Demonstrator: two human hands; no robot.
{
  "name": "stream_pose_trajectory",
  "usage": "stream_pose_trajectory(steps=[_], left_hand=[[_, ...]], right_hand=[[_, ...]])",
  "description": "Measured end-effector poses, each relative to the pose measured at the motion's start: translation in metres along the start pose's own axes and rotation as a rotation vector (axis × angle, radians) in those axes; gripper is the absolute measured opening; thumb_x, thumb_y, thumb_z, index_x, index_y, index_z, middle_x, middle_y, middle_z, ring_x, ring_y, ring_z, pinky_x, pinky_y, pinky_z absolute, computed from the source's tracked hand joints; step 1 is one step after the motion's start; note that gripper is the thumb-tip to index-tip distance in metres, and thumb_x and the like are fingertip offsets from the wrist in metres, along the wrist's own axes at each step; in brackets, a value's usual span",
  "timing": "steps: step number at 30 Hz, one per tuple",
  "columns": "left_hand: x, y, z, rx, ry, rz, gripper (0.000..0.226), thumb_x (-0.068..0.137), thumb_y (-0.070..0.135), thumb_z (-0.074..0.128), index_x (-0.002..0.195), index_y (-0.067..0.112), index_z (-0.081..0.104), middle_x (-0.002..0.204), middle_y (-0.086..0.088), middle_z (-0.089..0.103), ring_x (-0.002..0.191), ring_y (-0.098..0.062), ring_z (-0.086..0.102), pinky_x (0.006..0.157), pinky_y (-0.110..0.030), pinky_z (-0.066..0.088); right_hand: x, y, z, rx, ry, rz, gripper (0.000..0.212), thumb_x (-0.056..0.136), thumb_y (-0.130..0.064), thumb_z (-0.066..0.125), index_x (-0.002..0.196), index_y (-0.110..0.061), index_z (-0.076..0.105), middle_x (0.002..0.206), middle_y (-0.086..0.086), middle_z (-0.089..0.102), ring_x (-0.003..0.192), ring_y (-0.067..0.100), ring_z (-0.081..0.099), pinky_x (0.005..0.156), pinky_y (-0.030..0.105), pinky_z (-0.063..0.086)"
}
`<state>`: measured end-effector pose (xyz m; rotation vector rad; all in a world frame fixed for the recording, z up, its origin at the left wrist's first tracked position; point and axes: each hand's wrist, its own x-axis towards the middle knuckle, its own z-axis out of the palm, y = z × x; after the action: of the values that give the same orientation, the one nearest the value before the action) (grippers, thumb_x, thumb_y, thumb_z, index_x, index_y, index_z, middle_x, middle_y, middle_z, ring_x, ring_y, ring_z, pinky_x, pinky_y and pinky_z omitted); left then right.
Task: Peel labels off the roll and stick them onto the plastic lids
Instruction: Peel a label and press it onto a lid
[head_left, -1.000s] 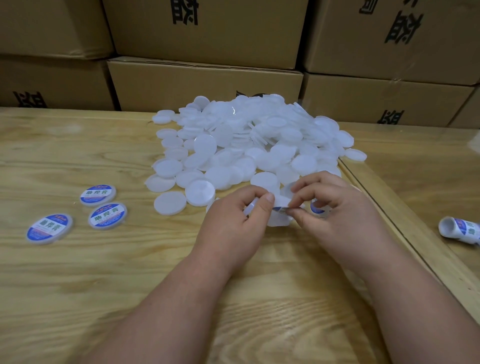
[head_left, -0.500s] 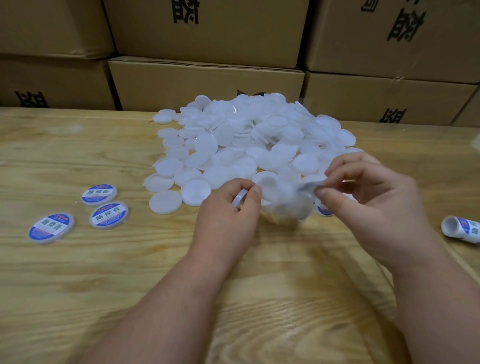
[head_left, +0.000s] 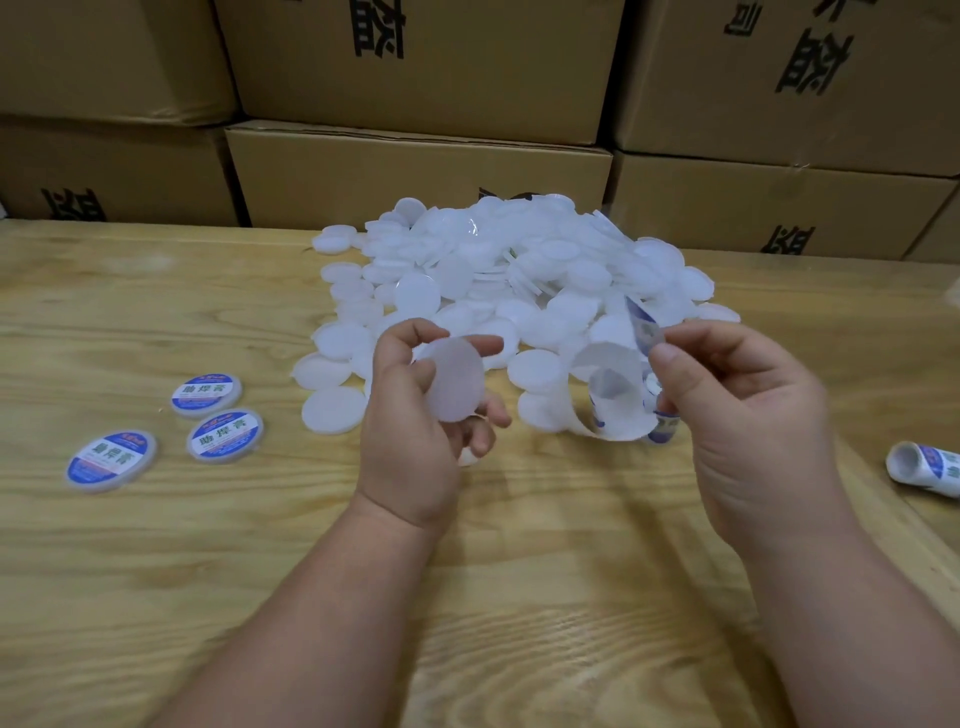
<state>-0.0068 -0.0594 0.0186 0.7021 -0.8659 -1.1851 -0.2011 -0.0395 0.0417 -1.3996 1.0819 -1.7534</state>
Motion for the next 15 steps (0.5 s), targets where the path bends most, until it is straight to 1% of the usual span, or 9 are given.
stream_pose_trajectory(steps=[2,3,5,7,9,11,13,15], left_hand=[[-0.001,0.001,0.003,-0.097,-0.048,-0.075,0.021,0.098,0.022,0.035,0.106,0.018,0.053,0.104,-0.015,0.074,0.062,-0.034,0.066,0.042,-0.028,0.043],[-0.001,0.001,0.004,-0.105,-0.069,-0.114,0.023,0.104,0.022,0.032,0.110,0.019,0.054,0.106,-0.015,0.074,0.067,-0.035,0.069,0.041,-0.028,0.045],[-0.003,-0.002,0.006,-0.077,-0.102,-0.164,0.027,0.110,0.025,0.029,0.115,0.024,0.055,0.109,-0.017,0.074,0.066,-0.033,0.069,0.041,-0.026,0.041],[-0.003,-0.004,0.008,-0.080,-0.130,-0.205,0.028,0.110,0.029,0.030,0.116,0.022,0.056,0.106,-0.016,0.073,0.060,-0.029,0.063,0.042,-0.024,0.034],[-0.004,-0.004,0.010,-0.105,-0.161,-0.256,0.031,0.107,0.028,0.030,0.115,0.016,0.057,0.102,-0.017,0.069,0.055,-0.028,0.057,0.044,-0.025,0.027],[-0.004,-0.005,0.011,-0.119,-0.208,-0.274,0.031,0.096,0.027,0.034,0.113,0.012,0.057,0.098,-0.020,0.066,0.053,-0.026,0.052,0.045,-0.026,0.023],[-0.005,-0.005,0.012,-0.111,-0.244,-0.267,0.038,0.082,0.028,0.038,0.110,0.012,0.057,0.090,-0.018,0.066,0.052,-0.025,0.051,0.046,-0.026,0.022],[-0.005,-0.007,0.012,-0.087,-0.264,-0.254,0.040,0.077,0.027,0.037,0.109,0.013,0.058,0.081,-0.013,0.066,0.051,-0.025,0.051,0.046,-0.026,0.022]], right_hand=[[-0.002,0.000,0.005,0.021,0.001,0.034,0.010,0.081,-0.024,0.077,0.084,-0.033,0.078,0.080,-0.010,0.075,0.066,0.004,0.064,0.064,0.016,0.051],[-0.003,0.000,0.008,0.042,-0.008,0.061,0.011,0.081,-0.022,0.076,0.083,-0.032,0.078,0.076,-0.010,0.074,0.064,0.005,0.063,0.064,0.018,0.050],[-0.004,0.000,0.013,0.109,-0.042,0.153,0.009,0.079,-0.022,0.076,0.082,-0.030,0.079,0.070,-0.008,0.068,0.060,0.010,0.057,0.065,0.027,0.048],[-0.005,0.000,0.018,0.213,-0.106,0.265,0.008,0.075,-0.022,0.078,0.080,-0.028,0.078,0.069,-0.002,0.065,0.056,0.012,0.050,0.060,0.029,0.044],[-0.008,0.000,0.022,0.306,-0.180,0.361,0.009,0.073,-0.018,0.079,0.079,-0.025,0.078,0.072,0.004,0.062,0.056,0.013,0.047,0.054,0.026,0.041],[-0.011,0.000,0.026,0.359,-0.245,0.419,0.009,0.076,-0.015,0.074,0.080,-0.022,0.079,0.074,0.005,0.062,0.057,0.013,0.047,0.051,0.025,0.039],[-0.013,0.001,0.028,0.360,-0.286,0.448,0.011,0.078,-0.015,0.070,0.080,-0.021,0.079,0.073,0.005,0.060,0.058,0.013,0.046,0.049,0.024,0.037],[-0.015,0.001,0.030,0.320,-0.307,0.465,0.010,0.078,-0.016,0.069,0.078,-0.020,0.078,0.069,0.009,0.055,0.057,0.013,0.048,0.048,0.023,0.035]])
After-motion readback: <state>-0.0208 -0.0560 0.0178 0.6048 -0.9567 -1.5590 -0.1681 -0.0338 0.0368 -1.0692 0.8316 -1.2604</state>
